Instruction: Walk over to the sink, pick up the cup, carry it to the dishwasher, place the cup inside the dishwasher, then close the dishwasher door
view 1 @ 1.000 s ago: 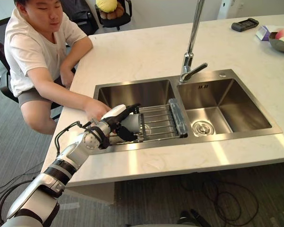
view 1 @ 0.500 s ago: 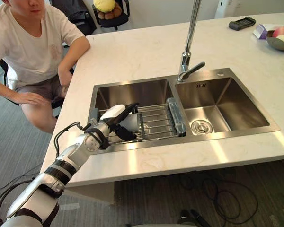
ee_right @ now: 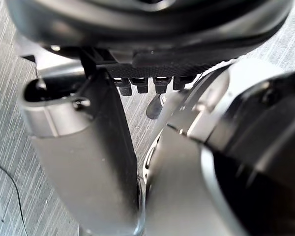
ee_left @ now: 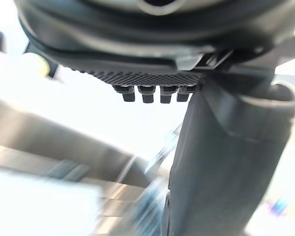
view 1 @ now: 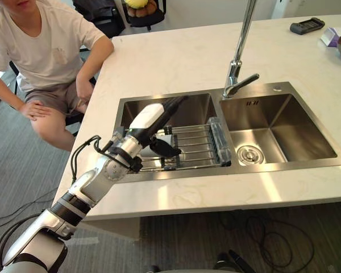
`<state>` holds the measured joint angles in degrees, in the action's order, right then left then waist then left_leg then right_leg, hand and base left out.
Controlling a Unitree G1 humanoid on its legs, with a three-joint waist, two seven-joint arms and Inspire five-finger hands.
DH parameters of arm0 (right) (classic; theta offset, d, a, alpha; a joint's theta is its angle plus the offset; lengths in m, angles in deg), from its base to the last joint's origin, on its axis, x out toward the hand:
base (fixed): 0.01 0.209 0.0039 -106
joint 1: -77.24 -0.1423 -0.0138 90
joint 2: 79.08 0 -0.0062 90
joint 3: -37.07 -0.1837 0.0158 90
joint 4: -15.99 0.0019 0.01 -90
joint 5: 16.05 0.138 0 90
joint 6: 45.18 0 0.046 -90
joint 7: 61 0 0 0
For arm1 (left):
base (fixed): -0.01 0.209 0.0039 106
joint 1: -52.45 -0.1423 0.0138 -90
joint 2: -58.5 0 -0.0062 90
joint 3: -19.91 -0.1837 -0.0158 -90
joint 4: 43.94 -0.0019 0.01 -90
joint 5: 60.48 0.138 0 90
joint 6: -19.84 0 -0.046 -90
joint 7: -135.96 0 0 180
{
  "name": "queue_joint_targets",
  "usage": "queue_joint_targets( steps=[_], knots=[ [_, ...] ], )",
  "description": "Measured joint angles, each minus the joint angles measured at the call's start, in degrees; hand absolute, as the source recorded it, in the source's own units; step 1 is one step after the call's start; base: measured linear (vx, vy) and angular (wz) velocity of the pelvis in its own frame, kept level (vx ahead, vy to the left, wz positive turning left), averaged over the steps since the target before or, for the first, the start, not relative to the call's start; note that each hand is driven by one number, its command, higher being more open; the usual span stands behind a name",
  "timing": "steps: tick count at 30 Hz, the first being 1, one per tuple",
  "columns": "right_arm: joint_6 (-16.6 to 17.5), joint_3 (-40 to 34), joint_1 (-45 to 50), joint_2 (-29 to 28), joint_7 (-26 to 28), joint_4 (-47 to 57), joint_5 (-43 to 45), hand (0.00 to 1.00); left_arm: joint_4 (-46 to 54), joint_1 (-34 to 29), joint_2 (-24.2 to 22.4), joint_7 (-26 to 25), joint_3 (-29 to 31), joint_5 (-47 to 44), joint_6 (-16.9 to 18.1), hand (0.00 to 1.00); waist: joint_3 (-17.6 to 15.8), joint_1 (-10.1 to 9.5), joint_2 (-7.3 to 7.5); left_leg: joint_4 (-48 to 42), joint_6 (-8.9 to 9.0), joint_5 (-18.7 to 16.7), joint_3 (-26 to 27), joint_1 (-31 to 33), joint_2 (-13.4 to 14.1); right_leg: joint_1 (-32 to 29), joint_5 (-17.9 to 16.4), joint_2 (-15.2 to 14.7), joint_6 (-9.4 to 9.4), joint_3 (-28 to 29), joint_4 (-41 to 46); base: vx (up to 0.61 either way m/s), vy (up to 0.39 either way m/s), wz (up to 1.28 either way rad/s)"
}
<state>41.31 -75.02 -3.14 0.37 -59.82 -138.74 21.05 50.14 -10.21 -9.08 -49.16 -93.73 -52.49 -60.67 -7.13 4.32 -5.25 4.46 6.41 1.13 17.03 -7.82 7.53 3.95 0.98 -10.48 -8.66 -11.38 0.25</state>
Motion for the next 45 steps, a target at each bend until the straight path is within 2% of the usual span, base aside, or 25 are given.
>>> queue_joint_targets(
  steps=[7,16,24,30,36,38,41,45],
  knots=[
    [0.1,-1.7,0.0,0.2,0.7,-1.8,-0.2,1.0,9.0,-3.7,-1.3,-3.6,15.3,-7.8,1.3,1.0,0.1,-2.07,0.08,-0.1,-0.07,0.3,-2.4,0.1,-0.1,0.9,-1.2,-0.5,-0.14,-2.2,1.5,-0.04,-0.013,0.16],
    [0.3,-2.9,0.1,0.2,1.0,-2.5,-0.8,1.0,11.9,-12.6,-1.1,-4.2,29.8,-8.0,1.4,1.0,0.9,-5.11,0.65,0.1,-0.1,1.0,-5.3,1.9,-0.2,1.1,-1.4,-0.5,-0.06,-5.0,1.3,0.0,-0.012,0.17],
    [0.6,-3.7,0.2,0.2,1.1,-4.5,-0.9,1.0,11.9,-17.7,-0.3,-6.5,37.3,-11.9,5.5,1.0,3.0,-7.87,1.51,0.4,-0.1,1.9,-6.8,2.9,-0.2,1.1,-1.6,-0.5,0.09,-6.6,1.4,-0.03,-0.008,0.11],
    [0.6,-4.2,0.2,0.3,0.8,-4.6,-0.7,1.0,11.9,-18.9,-0.1,-5.2,38.0,-13.8,6.0,1.0,3.9,-8.21,1.52,0.4,-0.14,2.3,-7.1,3.2,-0.1,1.0,-1.6,-0.5,0.12,-6.8,1.6,-0.04,-0.002,0.03],
    [0.6,-4.2,0.1,0.3,0.7,-4.6,-0.6,1.0,11.9,-19.0,-0.1,-1.0,37.5,-17.7,5.8,1.0,4.0,-8.13,1.55,0.5,-0.13,2.4,-6.9,3.3,-0.1,0.7,-1.6,-0.5,0.1,-6.6,1.7,-0.01,0.0,0.0],
    [0.6,-4.2,0.1,0.3,0.6,-4.6,-0.5,1.0,12.0,-19.0,-0.1,0.8,36.0,-18.2,5.0,1.0,4.1,-8.11,1.57,0.5,-0.13,2.4,-6.8,3.4,-0.1,0.6,-1.6,-0.5,0.09,-6.6,1.7,0.0,0.0,0.0],
    [0.6,-4.2,0.1,0.2,0.2,-4.6,-0.1,1.0,12.0,-19.0,-0.1,4.4,31.8,-17.9,2.0,1.0,4.6,-7.9,1.61,0.5,-0.11,2.4,-6.6,3.5,-0.1,0.3,-1.5,-0.5,0.1,-6.3,1.8,0.0,-0.002,-0.04],
    [0.6,-4.1,-0.1,0.2,0.1,-4.3,0.0,1.0,11.6,-18.9,-0.1,8.3,25.0,-13.4,-0.8,1.0,4.6,-7.17,1.62,0.5,-0.11,2.4,-5.6,3.3,0.1,-0.3,-1.3,-0.3,0.26,-5.2,1.8,-0.02,-0.001,-0.13]
  ],
)
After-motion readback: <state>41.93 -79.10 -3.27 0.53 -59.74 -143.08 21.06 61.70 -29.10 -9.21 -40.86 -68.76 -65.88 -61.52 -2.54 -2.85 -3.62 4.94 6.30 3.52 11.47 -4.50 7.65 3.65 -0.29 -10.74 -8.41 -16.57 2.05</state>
